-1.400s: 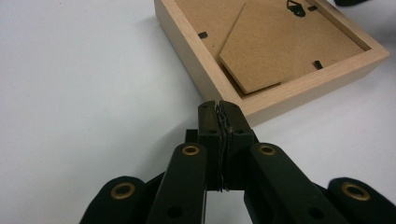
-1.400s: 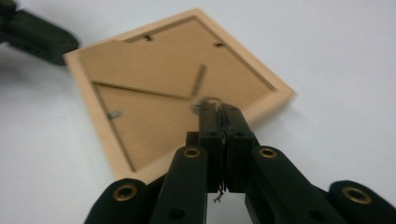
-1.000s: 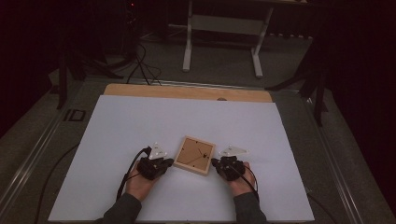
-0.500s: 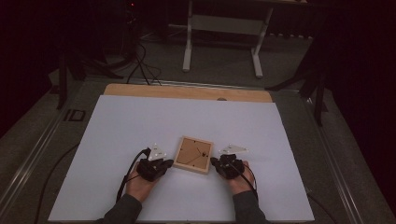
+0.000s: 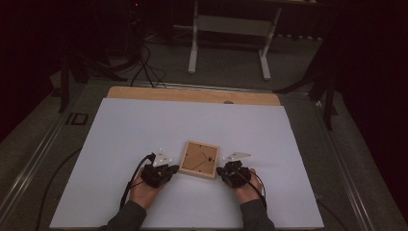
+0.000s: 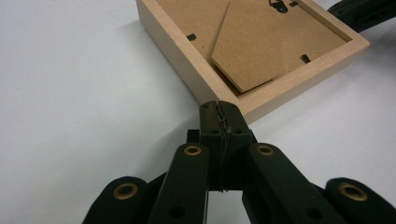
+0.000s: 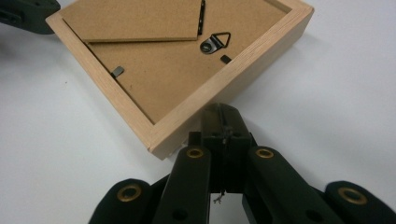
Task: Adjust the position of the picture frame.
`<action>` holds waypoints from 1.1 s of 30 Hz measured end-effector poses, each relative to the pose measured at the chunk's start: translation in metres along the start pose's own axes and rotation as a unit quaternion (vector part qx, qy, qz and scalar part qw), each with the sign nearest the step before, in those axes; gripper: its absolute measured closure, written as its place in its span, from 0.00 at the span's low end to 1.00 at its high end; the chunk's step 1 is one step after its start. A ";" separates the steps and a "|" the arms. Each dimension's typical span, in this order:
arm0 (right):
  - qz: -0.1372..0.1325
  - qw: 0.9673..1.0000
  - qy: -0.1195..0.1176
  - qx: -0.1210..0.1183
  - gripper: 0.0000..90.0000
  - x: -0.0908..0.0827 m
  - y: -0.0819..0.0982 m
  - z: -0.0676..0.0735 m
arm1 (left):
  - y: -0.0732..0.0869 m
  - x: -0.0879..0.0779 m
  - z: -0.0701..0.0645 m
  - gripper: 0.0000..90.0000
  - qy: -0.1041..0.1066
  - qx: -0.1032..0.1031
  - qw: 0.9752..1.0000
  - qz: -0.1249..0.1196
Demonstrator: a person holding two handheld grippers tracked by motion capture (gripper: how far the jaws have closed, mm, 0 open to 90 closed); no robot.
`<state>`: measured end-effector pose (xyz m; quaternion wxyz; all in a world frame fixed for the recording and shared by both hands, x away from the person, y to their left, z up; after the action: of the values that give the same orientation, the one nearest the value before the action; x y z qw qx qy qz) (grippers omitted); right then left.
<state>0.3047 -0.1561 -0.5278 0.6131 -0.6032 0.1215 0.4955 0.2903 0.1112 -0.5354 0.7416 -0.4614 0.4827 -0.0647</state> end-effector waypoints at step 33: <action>-0.010 1.000 0.012 -0.025 1.00 0.012 0.002 0.012 | 0.006 -0.004 0.000 0.98 -0.037 0.002 0.999 0.023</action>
<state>0.3034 -0.1402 -0.5350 0.6014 -0.6254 0.1099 0.4849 0.2859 0.1166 -0.5369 0.7609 -0.4510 0.4654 -0.0319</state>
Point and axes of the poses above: each handheld gripper's, and its own axes: x roughly forward along the jaws, y roughly out of its underside, z roughly to its left, the point moved 1 cm from there along x, roughly forward along the jaws, and after that the axes turned 14 degrees about x, right-handed, at the moved point
